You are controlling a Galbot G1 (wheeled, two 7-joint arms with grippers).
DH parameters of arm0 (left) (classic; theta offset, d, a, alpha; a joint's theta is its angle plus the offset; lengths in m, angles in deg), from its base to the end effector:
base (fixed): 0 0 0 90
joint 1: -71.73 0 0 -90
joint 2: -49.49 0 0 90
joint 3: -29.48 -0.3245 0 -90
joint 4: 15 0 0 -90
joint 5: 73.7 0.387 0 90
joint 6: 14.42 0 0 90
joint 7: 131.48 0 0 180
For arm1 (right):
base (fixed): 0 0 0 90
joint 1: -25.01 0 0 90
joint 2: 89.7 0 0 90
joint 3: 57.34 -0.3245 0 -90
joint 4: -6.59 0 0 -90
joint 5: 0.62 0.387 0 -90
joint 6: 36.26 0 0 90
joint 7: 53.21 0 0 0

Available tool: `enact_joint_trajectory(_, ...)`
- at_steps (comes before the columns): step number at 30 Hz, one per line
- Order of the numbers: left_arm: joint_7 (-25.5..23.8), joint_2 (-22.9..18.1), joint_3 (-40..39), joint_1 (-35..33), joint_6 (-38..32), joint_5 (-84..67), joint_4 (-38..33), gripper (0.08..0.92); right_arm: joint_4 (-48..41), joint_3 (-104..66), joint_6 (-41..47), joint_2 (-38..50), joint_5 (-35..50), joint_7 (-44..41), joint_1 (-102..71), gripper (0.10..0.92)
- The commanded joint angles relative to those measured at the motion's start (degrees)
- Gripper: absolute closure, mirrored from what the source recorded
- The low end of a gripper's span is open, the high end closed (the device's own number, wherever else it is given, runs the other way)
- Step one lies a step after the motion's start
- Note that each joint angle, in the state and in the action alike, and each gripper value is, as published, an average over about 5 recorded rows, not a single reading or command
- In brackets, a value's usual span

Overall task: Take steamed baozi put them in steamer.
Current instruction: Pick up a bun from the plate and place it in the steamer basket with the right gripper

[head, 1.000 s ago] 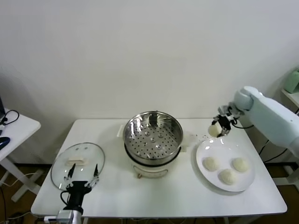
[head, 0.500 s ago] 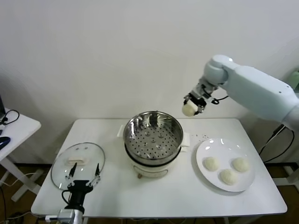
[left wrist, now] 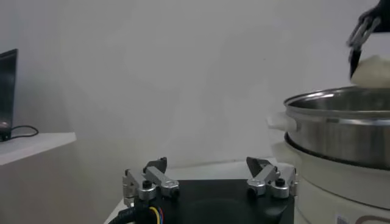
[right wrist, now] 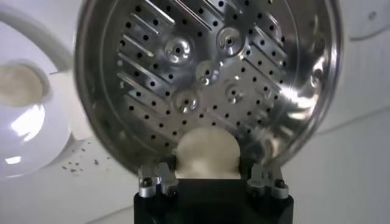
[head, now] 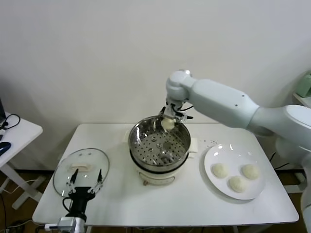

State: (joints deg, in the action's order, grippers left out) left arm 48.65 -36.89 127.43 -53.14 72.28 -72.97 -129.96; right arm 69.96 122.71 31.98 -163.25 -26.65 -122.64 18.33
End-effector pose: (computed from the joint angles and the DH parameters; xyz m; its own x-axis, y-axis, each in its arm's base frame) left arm 0.1949 0.0586 -0.3281 -0.9901 -0.0932 0.1045 -0.0778 0.9867 0.1431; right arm 0.5716 0.1908 -0.0672 -0.3298 -0.0369 0.9433 -0.2707 -0.9536 -0.1319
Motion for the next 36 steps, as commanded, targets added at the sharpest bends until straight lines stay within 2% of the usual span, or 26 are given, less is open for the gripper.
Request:
enact_joint_trajectory(1,0.02,0.13,0.07,0.01,0.11,-0.15,0.07,0.177,-1.58,0.1,-2.31,-4.87,-6.95,0.18,-3.31,0.364)
enact_joint_trajectory(20,0.17,-0.06,-0.23,-0.2,0.04,-0.15,0.97,0.177,-3.79,-1.64,-2.68,-5.08,-10.64,0.91,-6.62,0.356)
enact_joint_trajectory(28,0.27,-0.18,-0.26,-0.3,0.01,-0.16,1.14,0.177,-3.6,-1.88,-3.52,-4.92,-10.57,0.97,-6.56,0.212)
enact_joint_trajectory(36,0.39,-0.25,-0.31,-0.31,0.1,-0.2,1.01,0.177,-1.68,-2.49,-5.08,-3.32,-9.85,-0.24,-4.62,0.203)
